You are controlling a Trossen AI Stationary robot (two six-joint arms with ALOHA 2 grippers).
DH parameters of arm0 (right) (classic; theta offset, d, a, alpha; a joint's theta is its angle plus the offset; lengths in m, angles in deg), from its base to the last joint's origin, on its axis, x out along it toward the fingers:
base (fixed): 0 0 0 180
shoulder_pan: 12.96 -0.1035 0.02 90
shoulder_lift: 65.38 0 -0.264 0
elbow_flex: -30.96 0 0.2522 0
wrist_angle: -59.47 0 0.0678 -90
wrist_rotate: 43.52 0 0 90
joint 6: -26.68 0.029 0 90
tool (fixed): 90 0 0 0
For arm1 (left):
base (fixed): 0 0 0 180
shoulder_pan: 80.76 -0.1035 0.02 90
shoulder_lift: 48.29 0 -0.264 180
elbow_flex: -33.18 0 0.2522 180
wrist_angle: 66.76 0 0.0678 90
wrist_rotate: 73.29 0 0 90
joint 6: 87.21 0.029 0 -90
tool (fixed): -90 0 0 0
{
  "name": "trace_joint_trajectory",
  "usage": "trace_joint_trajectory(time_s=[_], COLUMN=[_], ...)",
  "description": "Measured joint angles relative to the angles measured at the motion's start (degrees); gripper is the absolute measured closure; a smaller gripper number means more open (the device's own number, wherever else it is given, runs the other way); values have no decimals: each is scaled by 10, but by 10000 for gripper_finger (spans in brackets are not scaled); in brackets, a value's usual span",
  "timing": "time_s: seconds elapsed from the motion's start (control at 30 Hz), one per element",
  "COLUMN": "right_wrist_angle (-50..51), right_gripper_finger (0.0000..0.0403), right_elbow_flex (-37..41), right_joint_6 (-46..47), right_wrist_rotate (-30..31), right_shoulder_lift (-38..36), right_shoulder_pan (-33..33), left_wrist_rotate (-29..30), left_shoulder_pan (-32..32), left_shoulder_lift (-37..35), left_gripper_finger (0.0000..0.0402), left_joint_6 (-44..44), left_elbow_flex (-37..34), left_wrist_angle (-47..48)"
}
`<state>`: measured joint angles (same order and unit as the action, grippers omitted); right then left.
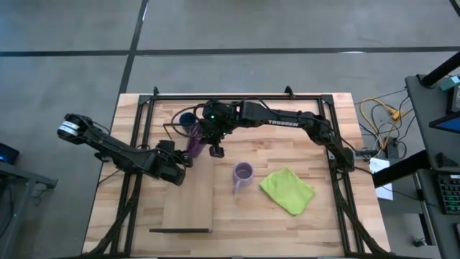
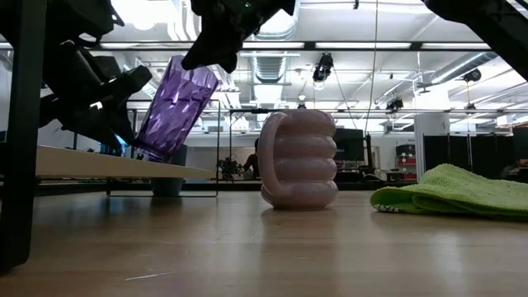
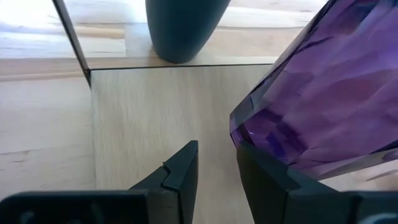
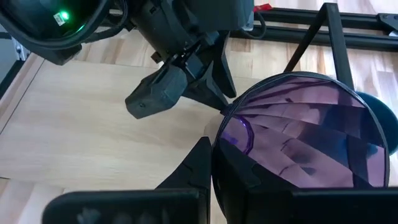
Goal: Stack small to large cups/mugs on shelf
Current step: Put violet cup on the shelf
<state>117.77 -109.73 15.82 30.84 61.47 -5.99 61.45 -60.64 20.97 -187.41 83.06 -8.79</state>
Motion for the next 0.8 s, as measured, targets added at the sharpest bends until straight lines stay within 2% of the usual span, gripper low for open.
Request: trace_joint_trajectory(time_s=[0.23, 0.57, 0.8], right_wrist_angle=[-7, -30, -37], right_gripper_finger=[390, 325, 316], right_elbow_flex=[0, 0, 0], right_joint_6=[8, 18, 23], right_wrist_rotate=[0, 7, 7], right_shoulder_lift=[14, 14, 14], right_shoulder_pan=[-1, -1, -1], left_wrist_rotate=[-21, -26, -40], left_shoulder_pan=[0, 0, 0], left_shoulder_lift=[3, 3, 4], left_gripper_finger=[301, 301, 301], left_joint_6=[0, 1, 1], left_elbow_flex=[0, 0, 0], left_wrist_angle=[-3, -2, 4])
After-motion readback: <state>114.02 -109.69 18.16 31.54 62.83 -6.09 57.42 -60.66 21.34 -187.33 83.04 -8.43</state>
